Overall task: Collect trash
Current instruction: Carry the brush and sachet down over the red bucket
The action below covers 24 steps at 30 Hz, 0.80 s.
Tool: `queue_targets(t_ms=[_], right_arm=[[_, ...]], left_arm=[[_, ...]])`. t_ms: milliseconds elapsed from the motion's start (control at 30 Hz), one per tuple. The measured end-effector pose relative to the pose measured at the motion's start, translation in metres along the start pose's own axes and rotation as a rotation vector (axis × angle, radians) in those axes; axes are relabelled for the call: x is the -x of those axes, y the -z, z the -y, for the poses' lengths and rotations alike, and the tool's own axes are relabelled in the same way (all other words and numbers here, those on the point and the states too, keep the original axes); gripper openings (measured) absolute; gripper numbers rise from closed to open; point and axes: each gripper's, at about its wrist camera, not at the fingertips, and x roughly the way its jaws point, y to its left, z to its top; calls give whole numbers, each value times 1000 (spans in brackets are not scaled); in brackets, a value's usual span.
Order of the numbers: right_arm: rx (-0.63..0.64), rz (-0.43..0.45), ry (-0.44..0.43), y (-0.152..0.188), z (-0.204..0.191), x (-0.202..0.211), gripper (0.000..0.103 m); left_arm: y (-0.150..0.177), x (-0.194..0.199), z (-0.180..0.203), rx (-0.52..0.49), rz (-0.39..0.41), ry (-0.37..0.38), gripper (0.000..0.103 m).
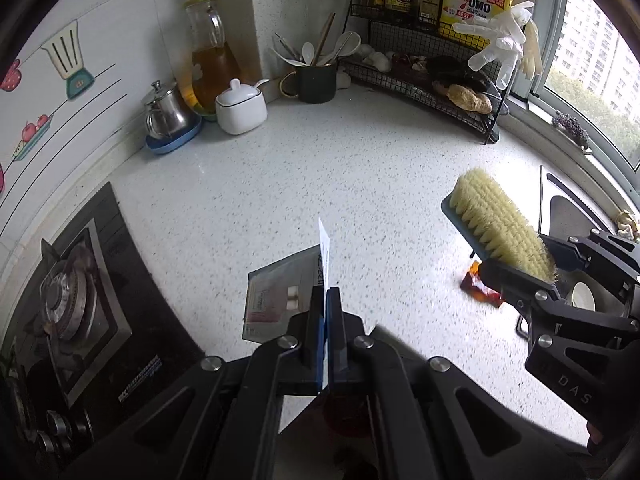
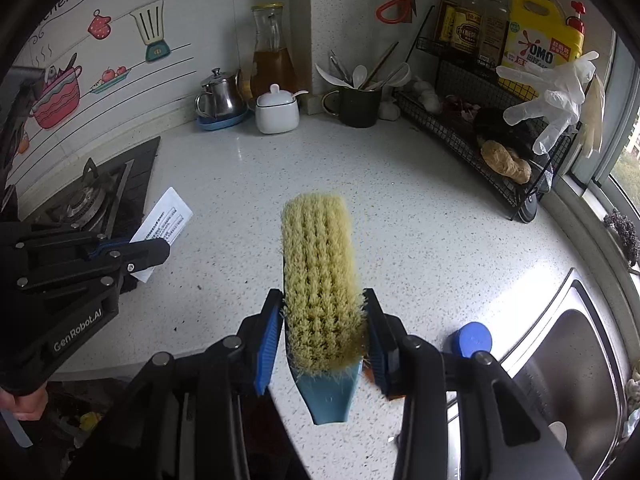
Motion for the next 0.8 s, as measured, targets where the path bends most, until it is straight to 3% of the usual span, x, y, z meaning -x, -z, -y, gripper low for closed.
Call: queue_targets(t_ms=[433, 800], right_arm=[[-21, -146, -25, 104, -53, 9, 36], [-53, -256, -22, 168, -52, -15, 36]], left_arm=[[129, 16, -5, -14, -124, 38, 0], [187, -16, 17, -28, -213, 75, 0]])
